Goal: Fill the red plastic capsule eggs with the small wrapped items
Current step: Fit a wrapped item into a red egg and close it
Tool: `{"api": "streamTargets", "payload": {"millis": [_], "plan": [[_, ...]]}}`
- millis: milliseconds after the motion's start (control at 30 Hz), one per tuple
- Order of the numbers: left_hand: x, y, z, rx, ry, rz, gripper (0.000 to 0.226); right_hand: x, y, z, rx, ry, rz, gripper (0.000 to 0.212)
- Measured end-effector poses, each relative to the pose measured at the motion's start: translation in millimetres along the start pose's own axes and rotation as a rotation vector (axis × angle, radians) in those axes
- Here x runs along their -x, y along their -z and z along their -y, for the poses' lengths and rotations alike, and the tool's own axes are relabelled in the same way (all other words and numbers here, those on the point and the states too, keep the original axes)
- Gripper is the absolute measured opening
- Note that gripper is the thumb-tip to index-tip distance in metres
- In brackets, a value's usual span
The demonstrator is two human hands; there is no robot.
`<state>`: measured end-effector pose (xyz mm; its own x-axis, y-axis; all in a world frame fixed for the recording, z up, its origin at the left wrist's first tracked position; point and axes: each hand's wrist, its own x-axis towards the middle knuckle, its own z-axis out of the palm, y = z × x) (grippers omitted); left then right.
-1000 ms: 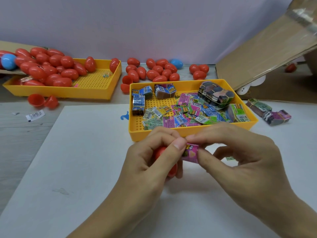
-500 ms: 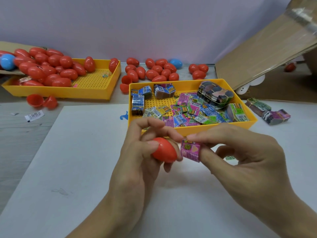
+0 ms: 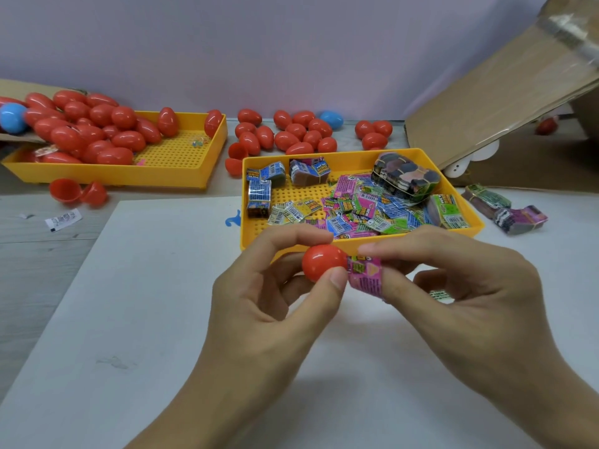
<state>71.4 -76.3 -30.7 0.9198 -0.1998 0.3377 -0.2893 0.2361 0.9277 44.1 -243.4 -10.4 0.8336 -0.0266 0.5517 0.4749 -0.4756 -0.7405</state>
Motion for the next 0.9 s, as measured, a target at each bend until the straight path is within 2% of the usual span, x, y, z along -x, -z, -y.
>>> {"api": "streamTargets", "payload": {"millis": [900], "plan": [[3.1, 1.6, 5.5, -0.006, 0.017, 0.012, 0.030, 1.6, 0.0, -0.8, 0.057, 0.002, 0.007, 0.014]]}}
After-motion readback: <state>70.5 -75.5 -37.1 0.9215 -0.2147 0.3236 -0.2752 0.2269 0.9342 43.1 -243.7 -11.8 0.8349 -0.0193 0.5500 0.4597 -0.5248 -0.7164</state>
